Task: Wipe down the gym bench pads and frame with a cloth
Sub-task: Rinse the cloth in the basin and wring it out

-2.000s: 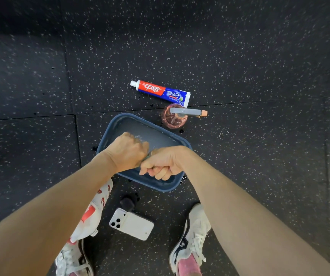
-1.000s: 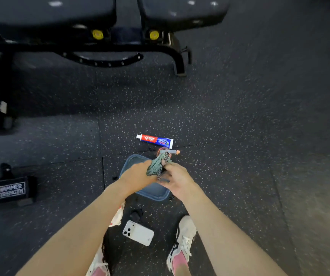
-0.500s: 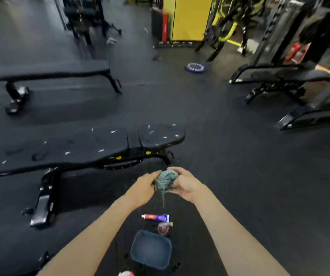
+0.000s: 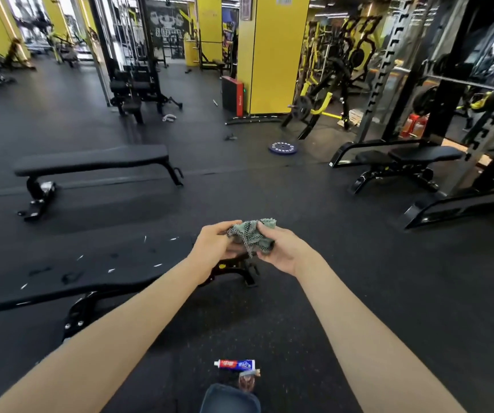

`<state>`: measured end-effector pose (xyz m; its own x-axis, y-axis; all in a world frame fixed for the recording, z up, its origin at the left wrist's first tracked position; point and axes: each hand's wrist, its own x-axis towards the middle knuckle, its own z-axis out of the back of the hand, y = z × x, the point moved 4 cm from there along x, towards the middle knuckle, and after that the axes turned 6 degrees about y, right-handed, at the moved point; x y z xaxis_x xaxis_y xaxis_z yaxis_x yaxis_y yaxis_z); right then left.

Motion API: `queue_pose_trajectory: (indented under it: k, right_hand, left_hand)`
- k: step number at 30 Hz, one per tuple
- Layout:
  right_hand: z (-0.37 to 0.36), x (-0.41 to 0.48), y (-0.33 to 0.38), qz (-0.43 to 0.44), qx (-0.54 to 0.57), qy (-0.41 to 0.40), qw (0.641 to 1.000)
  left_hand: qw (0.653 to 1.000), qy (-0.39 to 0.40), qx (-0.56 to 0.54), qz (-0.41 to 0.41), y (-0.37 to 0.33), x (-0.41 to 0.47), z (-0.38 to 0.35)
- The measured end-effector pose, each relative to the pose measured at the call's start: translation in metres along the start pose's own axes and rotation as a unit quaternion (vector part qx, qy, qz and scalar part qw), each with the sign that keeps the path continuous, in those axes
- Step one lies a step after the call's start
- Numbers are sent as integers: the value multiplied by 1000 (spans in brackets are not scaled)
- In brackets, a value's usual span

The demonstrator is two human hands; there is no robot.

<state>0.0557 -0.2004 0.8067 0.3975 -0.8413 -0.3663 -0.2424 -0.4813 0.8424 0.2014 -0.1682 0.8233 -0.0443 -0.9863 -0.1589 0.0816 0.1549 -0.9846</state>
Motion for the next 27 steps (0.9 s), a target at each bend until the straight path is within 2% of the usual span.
queue_pose_trajectory:
  k: [3,11,17,20,22,24,25,27]
  right_hand:
    - [-1,-8,11,21,-1,1,1000]
    - [-9,-12,37,72,-29,-3,997]
    - [-16,-16,49,53,-48,31,997]
    - [-16,-15,47,41,-59,71,995]
    - [-16,-13,45,39,-55,87,994]
    - [-13,-11,43,44,-79,89,992]
    - [-10,-11,42,53,-98,85,990]
    - [1,-10,40,74,-108,57,990]
  left_hand:
    - [998,23,52,6,-17,-8,15]
    - [997,28,69,16,-27,-5,35]
    - [988,-45,147,-6,-31,5,33]
    - [982,-49,177,-36,-34,6,16]
    - [991,-24,132,4,-34,4,0]
    - [995,11,33,92,-28,5,-14]
    - [994,12,-15,111,-23,8,-18]
    - [992,-11,-81,97,-15,14,-22]
